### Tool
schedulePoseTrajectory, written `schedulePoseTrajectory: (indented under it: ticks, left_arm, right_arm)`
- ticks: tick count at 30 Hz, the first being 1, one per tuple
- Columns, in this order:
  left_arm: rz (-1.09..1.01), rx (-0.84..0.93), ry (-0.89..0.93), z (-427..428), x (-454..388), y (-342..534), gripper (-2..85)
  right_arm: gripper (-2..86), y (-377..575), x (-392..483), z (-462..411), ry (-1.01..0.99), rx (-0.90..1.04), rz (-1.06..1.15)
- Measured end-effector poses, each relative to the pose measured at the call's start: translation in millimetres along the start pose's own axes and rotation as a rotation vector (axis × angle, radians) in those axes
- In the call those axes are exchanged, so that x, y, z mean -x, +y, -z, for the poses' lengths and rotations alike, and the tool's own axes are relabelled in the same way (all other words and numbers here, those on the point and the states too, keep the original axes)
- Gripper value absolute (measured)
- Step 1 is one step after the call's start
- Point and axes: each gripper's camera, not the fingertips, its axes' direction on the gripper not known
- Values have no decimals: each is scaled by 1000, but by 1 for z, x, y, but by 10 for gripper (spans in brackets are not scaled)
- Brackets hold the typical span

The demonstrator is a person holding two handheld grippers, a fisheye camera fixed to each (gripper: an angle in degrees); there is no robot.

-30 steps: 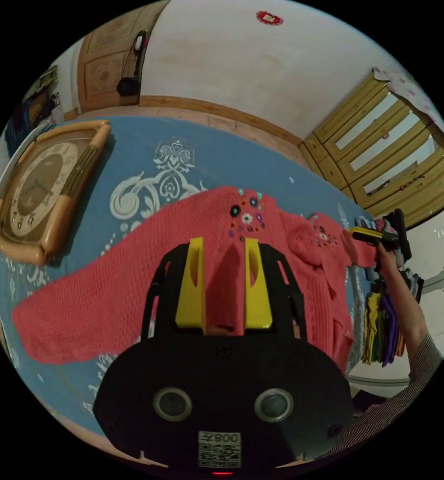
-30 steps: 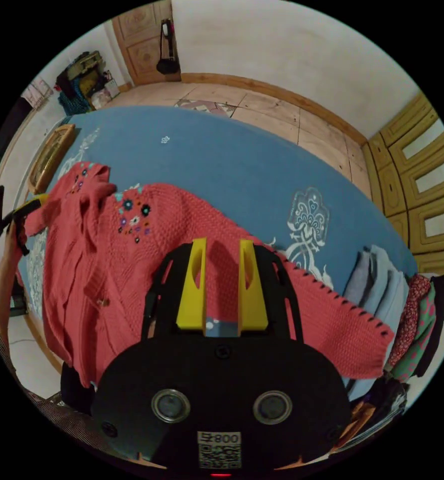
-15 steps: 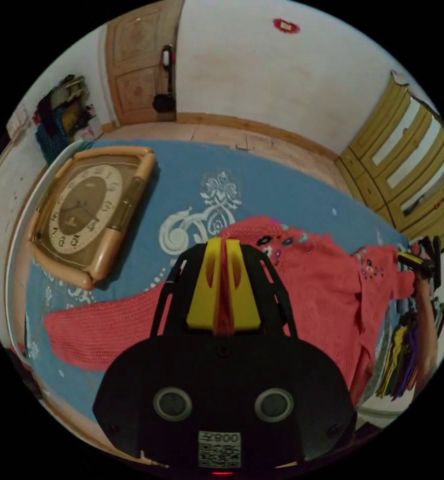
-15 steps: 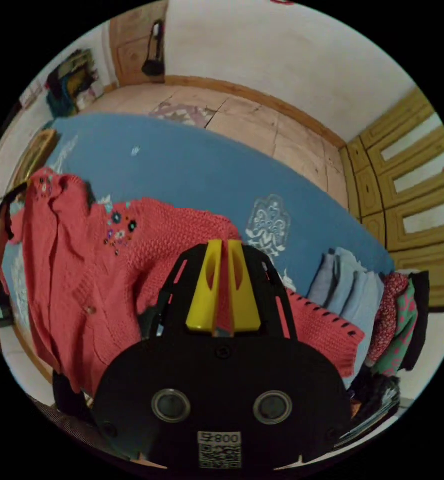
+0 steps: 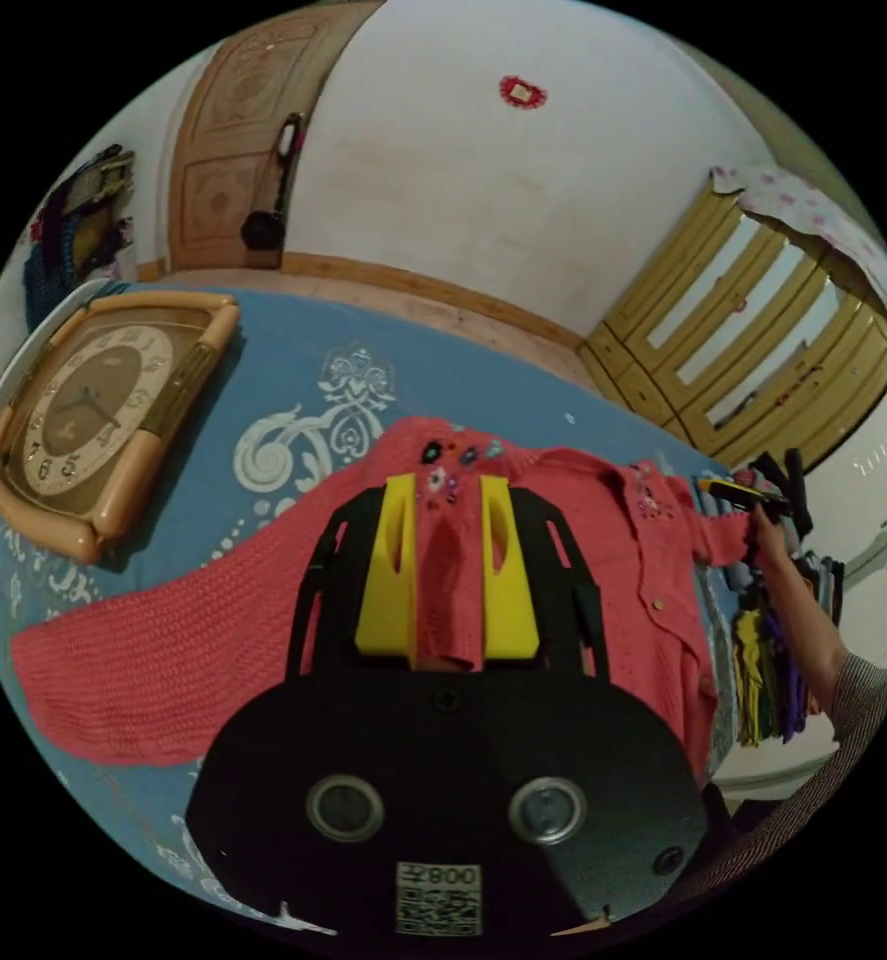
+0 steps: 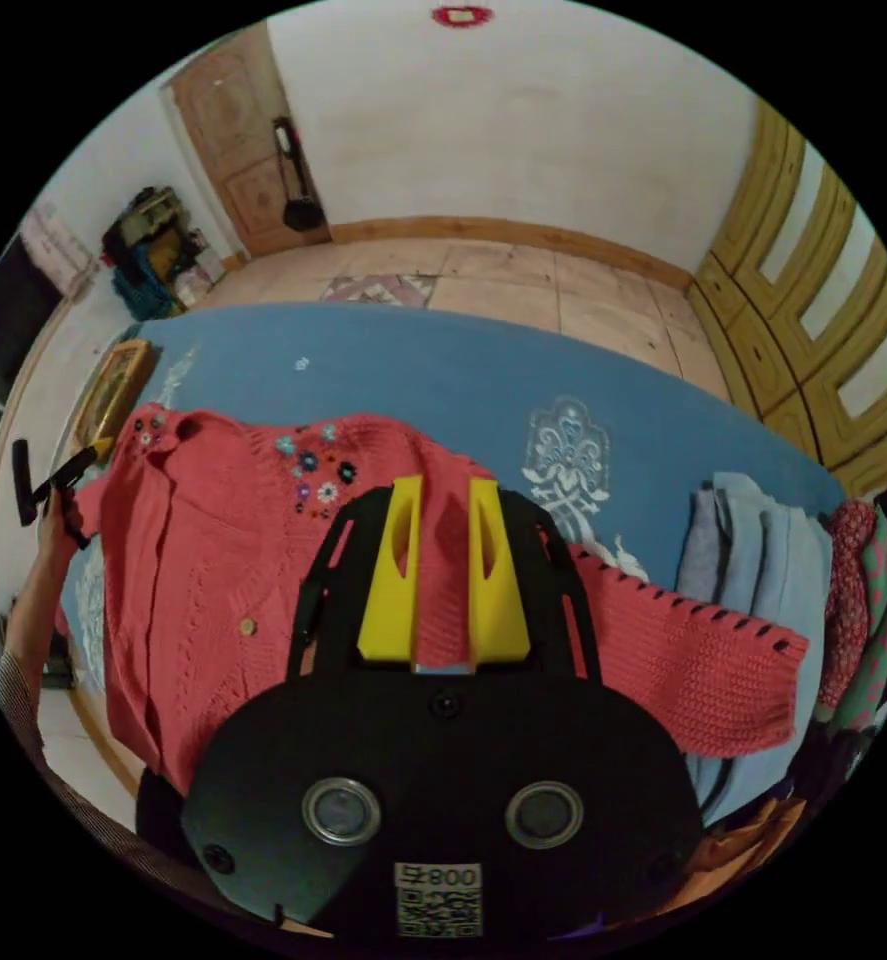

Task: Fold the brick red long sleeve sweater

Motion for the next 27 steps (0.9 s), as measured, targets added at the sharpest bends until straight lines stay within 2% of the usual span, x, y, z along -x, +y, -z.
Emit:
schedulePoseTrajectory:
  ticks: [4, 8, 10, 12, 15, 18, 20, 22, 27]
  left_arm:
    - [-53, 93, 101, -32, -16, 6, 111]
    - [-101, 246, -12, -81, -33, 8, 67]
    - [-81, 228, -101, -85, -33, 10, 41]
    - [-76, 232, -9, -86, -31, 8, 31]
    - [-70, 130, 99, -71, -33, 4, 27]
    - [-80, 108, 110, -71, -39, 0, 32]
    - [-101, 192, 65, -90, -40, 3, 40]
    - [-18, 279, -7, -104, -30, 12, 51]
    - [-20, 83, 337, -39, 0, 67, 89]
  right_arm:
    - [103, 1, 63, -15, -54, 8, 219]
    - [102, -1, 113, -75, 19, 192, 368]
    - [67, 0, 116, -84, 74, 165, 338]
    - [42, -2, 115, -84, 76, 144, 328]
    - [32, -8, 107, -75, -49, 111, 325]
    - [35, -19, 94, -59, -139, 13, 257]
    - [49, -30, 93, -83, -169, 105, 240]
    - [58, -33, 92, -110, -145, 217, 199]
    - [86, -18, 73, -93, -202, 115, 164]
